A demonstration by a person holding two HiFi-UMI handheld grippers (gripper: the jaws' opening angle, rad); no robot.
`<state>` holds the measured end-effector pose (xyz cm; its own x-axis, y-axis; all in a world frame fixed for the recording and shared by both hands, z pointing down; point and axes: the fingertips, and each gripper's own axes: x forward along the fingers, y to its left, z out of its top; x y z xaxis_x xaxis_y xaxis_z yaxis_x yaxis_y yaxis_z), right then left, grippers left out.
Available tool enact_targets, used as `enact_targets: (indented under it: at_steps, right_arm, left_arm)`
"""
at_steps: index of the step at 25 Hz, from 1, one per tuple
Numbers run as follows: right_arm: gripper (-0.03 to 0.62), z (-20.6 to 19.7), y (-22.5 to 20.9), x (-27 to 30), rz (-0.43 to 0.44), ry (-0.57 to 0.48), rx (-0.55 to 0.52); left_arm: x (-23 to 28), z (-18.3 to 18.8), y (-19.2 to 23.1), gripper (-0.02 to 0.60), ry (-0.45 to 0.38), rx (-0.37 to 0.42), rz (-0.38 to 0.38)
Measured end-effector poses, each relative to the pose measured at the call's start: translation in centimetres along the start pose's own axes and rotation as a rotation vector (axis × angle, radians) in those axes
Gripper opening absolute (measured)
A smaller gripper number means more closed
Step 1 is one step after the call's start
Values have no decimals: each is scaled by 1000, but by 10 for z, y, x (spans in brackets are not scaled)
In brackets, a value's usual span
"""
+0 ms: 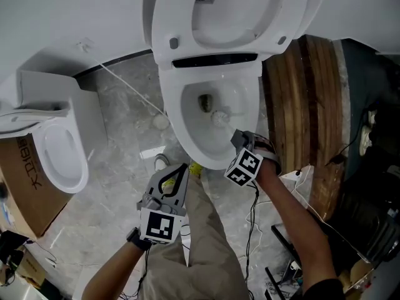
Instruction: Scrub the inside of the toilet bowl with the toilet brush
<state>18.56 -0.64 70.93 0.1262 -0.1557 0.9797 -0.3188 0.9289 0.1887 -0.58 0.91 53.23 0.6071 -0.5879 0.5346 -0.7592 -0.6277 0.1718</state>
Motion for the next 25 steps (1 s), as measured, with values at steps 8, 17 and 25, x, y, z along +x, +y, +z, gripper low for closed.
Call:
enact_targets:
  at_steps: [8, 17, 25]
  right_arm:
    - [152, 13, 28, -4, 62, -17, 54]
    - [154, 43, 49, -9, 165, -57, 282]
    - [155, 67, 45, -14, 157, -104, 365]
  left_arm:
    - [-2, -7, -1, 9, 9, -26, -2]
    - [-3, -6, 0, 9, 4, -12, -1]
    - [0, -10, -2, 10, 4, -23, -1]
